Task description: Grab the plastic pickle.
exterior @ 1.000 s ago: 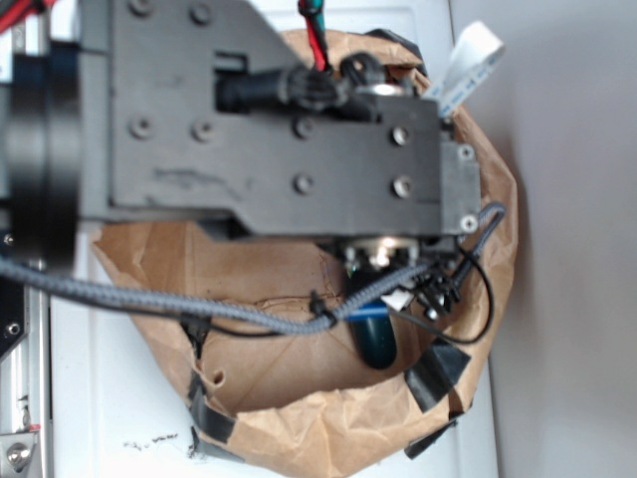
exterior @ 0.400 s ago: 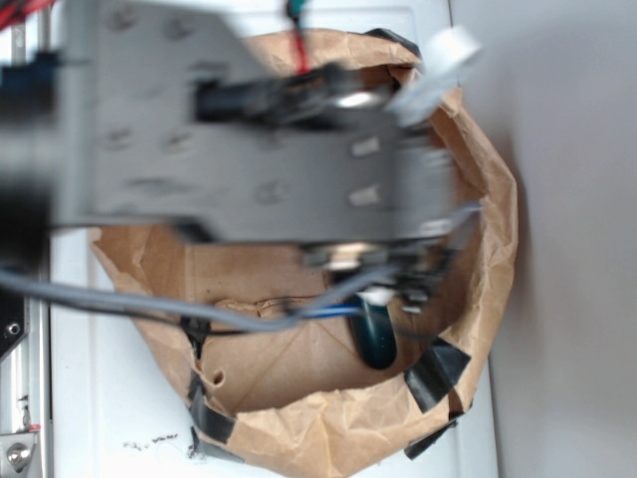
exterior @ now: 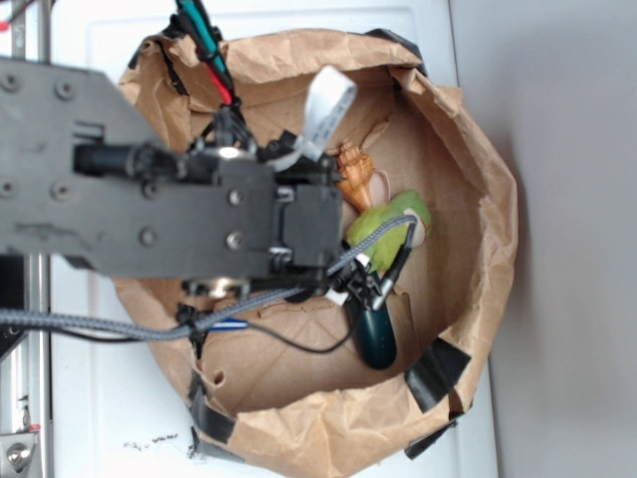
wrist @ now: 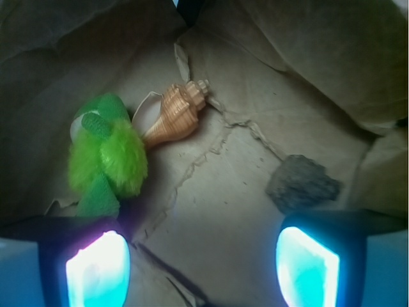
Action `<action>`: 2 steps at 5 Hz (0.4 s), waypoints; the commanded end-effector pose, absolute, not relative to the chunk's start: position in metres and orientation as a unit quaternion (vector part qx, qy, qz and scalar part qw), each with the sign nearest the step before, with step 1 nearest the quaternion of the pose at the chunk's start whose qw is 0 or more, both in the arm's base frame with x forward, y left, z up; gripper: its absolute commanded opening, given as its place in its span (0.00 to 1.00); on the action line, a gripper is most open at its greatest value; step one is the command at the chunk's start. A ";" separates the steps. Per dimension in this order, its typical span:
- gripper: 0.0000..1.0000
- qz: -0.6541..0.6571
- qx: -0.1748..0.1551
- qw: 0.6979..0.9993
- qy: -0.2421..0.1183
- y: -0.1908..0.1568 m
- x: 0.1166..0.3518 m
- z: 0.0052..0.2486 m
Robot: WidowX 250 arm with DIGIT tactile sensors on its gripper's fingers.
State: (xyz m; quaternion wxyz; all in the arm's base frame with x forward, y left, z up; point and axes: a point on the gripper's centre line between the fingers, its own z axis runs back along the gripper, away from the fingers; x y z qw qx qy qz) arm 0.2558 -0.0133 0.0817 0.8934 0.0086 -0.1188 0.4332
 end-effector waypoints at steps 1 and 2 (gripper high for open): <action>1.00 0.448 0.018 0.887 -0.109 -0.035 0.300 0.079; 1.00 0.451 0.010 0.884 -0.121 -0.045 0.312 0.073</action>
